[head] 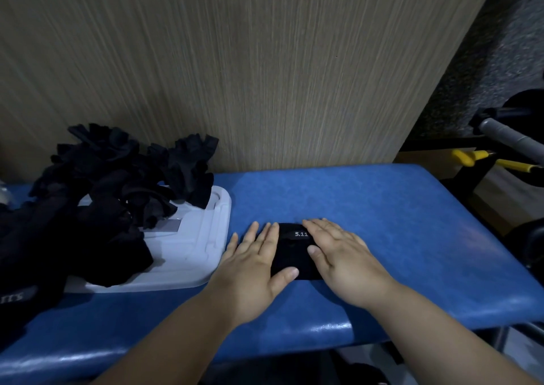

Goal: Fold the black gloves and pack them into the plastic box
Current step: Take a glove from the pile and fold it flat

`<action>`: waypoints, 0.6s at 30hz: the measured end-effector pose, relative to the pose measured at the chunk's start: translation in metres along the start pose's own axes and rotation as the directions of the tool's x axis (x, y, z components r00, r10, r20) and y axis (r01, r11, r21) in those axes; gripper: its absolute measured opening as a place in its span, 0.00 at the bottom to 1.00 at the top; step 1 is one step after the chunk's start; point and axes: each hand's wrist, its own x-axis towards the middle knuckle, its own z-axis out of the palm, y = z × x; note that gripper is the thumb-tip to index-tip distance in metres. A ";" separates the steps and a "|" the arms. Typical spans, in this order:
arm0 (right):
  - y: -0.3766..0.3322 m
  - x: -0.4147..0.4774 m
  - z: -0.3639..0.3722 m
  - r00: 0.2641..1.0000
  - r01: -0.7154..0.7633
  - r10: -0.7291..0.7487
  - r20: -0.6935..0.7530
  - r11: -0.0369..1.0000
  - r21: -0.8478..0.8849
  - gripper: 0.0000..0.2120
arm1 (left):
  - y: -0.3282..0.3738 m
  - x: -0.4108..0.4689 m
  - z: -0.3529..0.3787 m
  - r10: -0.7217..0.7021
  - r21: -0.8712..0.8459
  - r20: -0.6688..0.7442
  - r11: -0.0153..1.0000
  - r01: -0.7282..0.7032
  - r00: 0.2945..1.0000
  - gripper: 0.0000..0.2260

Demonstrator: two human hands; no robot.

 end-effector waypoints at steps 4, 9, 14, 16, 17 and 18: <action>-0.004 -0.001 -0.007 0.989 -0.095 0.096 -0.111 0.995 0.012 0.24 | 0.003 -0.001 0.000 -0.072 -0.137 -0.130 0.989 0.054 0.989 0.32; -0.008 -0.013 -0.027 0.962 -0.270 0.273 -0.017 0.955 0.121 0.35 | 0.010 -0.006 -0.005 -0.188 -0.273 -0.347 0.958 0.093 0.919 0.22; -0.009 -0.018 -0.025 0.951 -0.308 0.306 0.035 0.946 0.106 0.27 | 0.024 -0.012 -0.009 -0.249 -0.375 -0.233 0.915 0.150 0.940 0.16; -0.008 -0.019 -0.024 0.952 -0.306 0.305 0.032 0.943 0.127 0.25 | 0.030 -0.013 -0.011 -0.283 -0.487 -0.176 0.857 0.167 0.943 0.18; -0.007 -0.019 -0.025 0.952 -0.304 0.303 0.036 0.939 0.159 0.24 | 0.034 -0.013 -0.012 -0.299 -0.553 -0.148 0.816 0.172 0.943 0.20; -0.005 -0.019 -0.026 0.953 -0.303 0.300 0.043 0.930 0.206 0.24 | 0.037 -0.011 -0.013 -0.310 -0.609 -0.131 0.775 0.170 0.942 0.23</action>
